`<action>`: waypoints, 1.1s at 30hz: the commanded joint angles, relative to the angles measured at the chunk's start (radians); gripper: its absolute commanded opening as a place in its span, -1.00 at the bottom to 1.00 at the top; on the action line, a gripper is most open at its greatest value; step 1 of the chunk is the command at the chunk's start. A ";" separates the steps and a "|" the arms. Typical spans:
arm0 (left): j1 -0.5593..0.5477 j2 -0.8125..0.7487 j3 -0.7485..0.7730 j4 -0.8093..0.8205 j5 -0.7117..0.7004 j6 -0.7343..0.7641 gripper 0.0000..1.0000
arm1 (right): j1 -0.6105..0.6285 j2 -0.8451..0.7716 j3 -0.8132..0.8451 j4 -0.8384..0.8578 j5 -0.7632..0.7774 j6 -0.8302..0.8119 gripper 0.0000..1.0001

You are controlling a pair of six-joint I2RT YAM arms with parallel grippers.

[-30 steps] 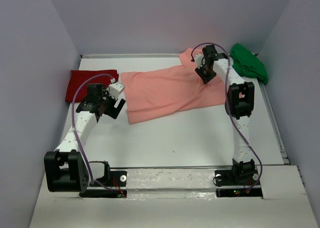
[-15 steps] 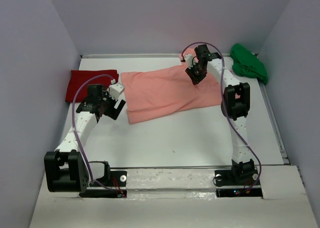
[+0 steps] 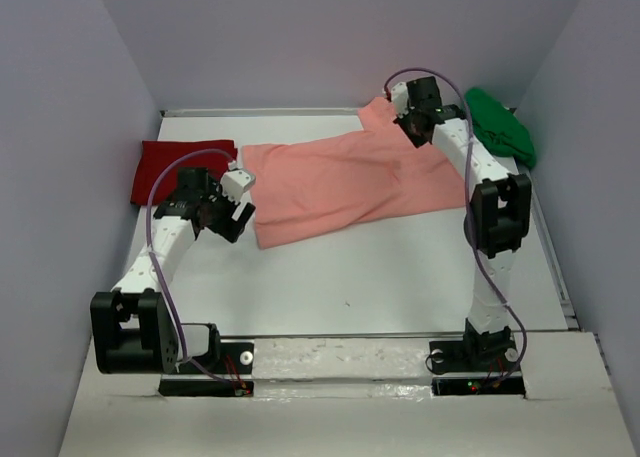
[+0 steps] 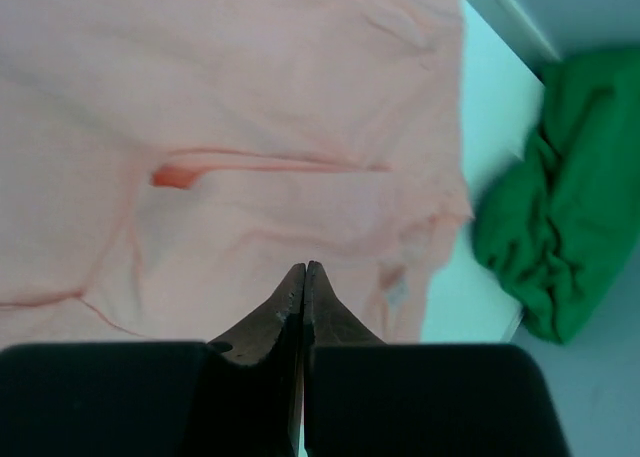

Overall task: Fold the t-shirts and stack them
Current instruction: Fold the tshirt

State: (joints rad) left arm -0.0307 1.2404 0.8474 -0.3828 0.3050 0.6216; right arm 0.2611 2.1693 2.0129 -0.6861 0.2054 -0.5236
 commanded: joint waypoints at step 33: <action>-0.094 0.159 0.024 -0.027 0.223 0.148 0.19 | -0.256 -0.083 -0.368 -0.144 0.118 0.353 -1.00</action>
State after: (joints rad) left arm -0.1226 1.3941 0.8791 -0.4221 0.4976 0.7555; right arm 0.0319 2.0834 1.5963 -0.8047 0.2600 -0.2119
